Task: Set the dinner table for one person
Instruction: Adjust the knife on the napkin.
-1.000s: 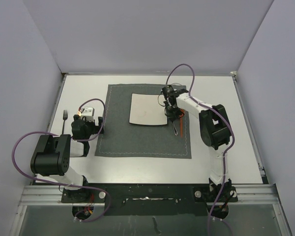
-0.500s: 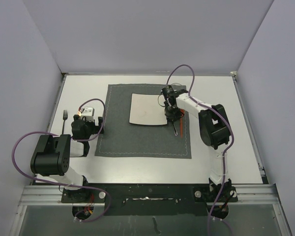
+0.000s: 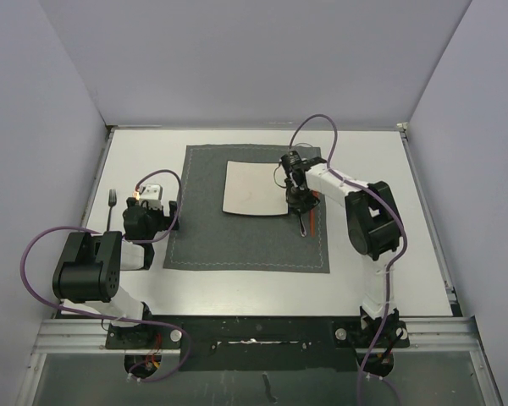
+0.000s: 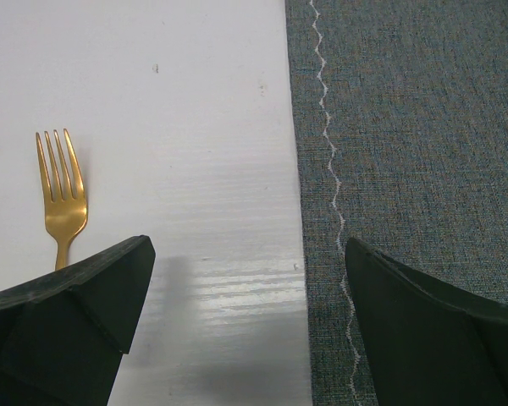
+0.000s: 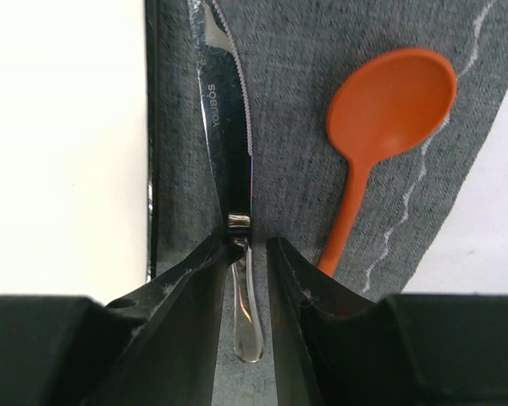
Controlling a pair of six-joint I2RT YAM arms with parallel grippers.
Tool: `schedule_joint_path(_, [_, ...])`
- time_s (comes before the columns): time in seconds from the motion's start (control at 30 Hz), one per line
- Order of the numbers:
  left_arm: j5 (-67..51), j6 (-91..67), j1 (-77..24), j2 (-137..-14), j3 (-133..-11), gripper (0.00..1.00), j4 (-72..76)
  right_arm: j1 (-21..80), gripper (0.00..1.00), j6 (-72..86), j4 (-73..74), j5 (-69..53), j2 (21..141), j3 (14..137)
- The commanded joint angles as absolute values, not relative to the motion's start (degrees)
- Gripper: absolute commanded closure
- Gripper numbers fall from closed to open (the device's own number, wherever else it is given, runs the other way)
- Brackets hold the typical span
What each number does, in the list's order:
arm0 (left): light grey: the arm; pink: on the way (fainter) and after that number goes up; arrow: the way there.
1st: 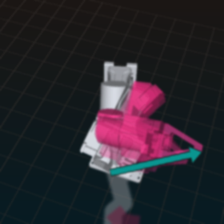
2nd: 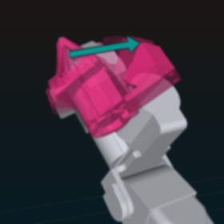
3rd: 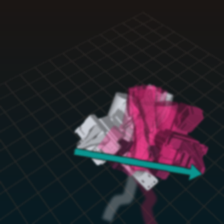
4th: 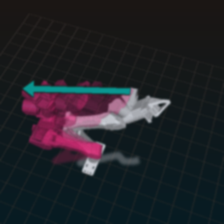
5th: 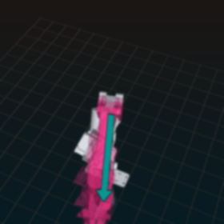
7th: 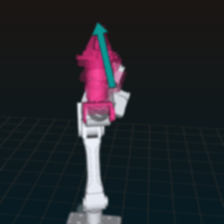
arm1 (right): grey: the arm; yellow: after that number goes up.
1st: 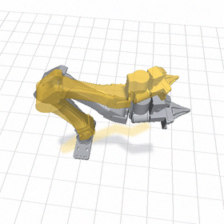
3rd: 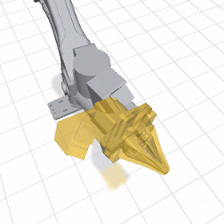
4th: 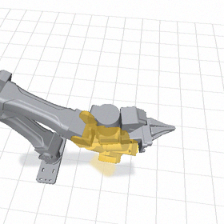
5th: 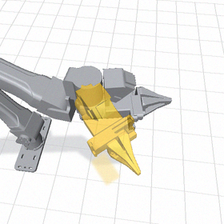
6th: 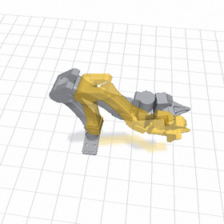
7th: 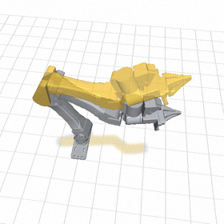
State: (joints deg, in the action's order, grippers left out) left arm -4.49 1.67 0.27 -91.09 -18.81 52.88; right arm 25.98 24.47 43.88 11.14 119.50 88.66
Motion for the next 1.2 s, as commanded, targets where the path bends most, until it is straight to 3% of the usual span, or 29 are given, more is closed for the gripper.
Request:
schedule_joint_path(0.0, [-4.30, 0.97, 0.62, -91.93, -20.39, 0.02, 55.11, 26.30, 0.72, 24.33, 48.07, 13.18, 116.16, 86.73])
schedule_joint_path(0.7, [-4.31, 0.97, 0.54, -91.92, -20.39, 0.02, 55.17, 27.83, 0.69, 23.99, 49.00, 11.71, 114.19, 85.85])
schedule_joint_path(0.9, [-4.31, 0.97, 0.57, -91.93, -20.39, 0.02, 55.16, 27.98, 0.59, 24.05, 49.54, 11.44, 112.54, 86.13])
schedule_joint_path(1.17, [-4.31, 0.97, 0.62, -91.93, -20.39, 0.02, 55.11, 28.11, 0.61, 23.99, 49.21, 10.82, 113.77, 85.61])
